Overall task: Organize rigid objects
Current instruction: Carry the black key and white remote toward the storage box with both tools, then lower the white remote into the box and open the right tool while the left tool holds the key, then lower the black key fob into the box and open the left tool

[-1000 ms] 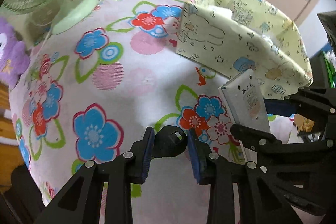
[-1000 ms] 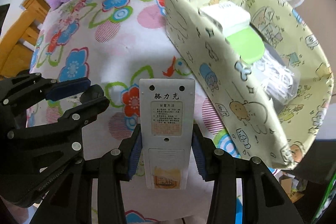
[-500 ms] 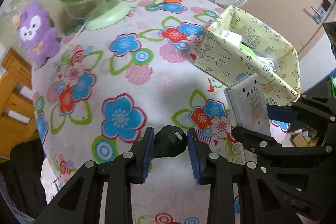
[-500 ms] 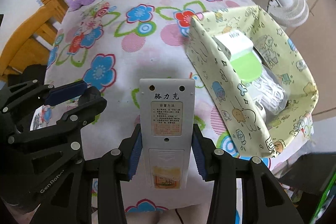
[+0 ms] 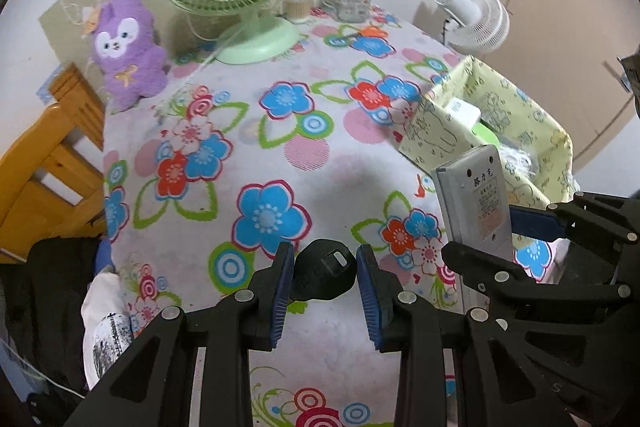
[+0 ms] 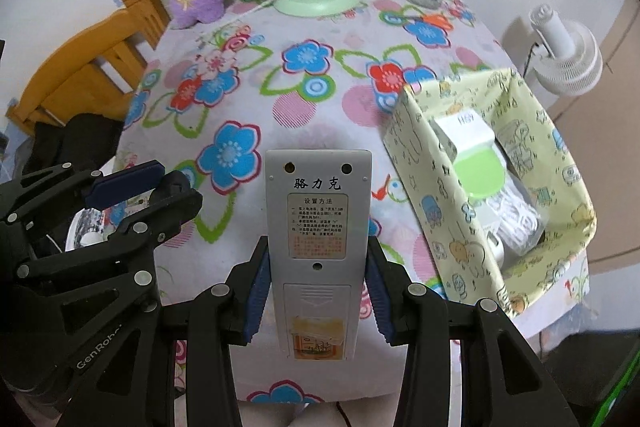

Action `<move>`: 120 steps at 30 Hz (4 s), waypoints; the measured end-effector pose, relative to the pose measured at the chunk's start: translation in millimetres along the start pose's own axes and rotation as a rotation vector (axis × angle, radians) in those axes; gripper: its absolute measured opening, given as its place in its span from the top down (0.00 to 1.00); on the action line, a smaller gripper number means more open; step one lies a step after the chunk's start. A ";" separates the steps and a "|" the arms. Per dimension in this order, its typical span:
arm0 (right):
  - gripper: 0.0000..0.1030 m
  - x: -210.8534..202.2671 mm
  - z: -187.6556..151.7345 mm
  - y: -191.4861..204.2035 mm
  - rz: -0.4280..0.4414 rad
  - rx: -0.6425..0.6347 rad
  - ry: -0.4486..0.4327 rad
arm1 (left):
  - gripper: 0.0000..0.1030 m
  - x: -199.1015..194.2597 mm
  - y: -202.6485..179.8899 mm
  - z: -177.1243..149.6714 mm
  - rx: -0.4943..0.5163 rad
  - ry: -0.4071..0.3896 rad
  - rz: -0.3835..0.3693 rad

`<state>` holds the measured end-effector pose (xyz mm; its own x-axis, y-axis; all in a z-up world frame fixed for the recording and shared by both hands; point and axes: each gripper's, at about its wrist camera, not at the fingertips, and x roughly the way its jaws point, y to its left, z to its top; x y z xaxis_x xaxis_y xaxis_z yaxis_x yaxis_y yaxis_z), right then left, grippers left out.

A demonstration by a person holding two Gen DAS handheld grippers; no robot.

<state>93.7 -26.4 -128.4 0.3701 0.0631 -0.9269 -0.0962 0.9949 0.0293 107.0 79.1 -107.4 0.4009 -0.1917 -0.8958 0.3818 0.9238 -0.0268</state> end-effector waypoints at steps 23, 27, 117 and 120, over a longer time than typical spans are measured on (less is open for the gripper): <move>0.54 -25.1 15.7 -47.3 0.026 -0.109 -0.064 | 0.69 -16.6 -45.9 23.7 -0.105 -0.058 0.070; 0.54 -29.0 17.6 -64.3 0.037 -0.113 -0.061 | 0.69 -15.7 -59.2 32.2 -0.106 -0.062 0.066; 0.26 -2.7 31.1 -254.2 0.103 -0.059 -0.021 | 0.14 60.9 -194.1 82.8 -0.135 0.053 0.066; 0.26 -7.6 30.5 -248.5 0.098 -0.059 -0.039 | 0.11 53.6 -187.1 77.1 -0.145 0.042 0.065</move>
<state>143.0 -271.8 -117.2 0.3916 0.1634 -0.9055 -0.1873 0.9777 0.0955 121.3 -129.6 -116.2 0.3847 -0.1189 -0.9153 0.2304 0.9727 -0.0295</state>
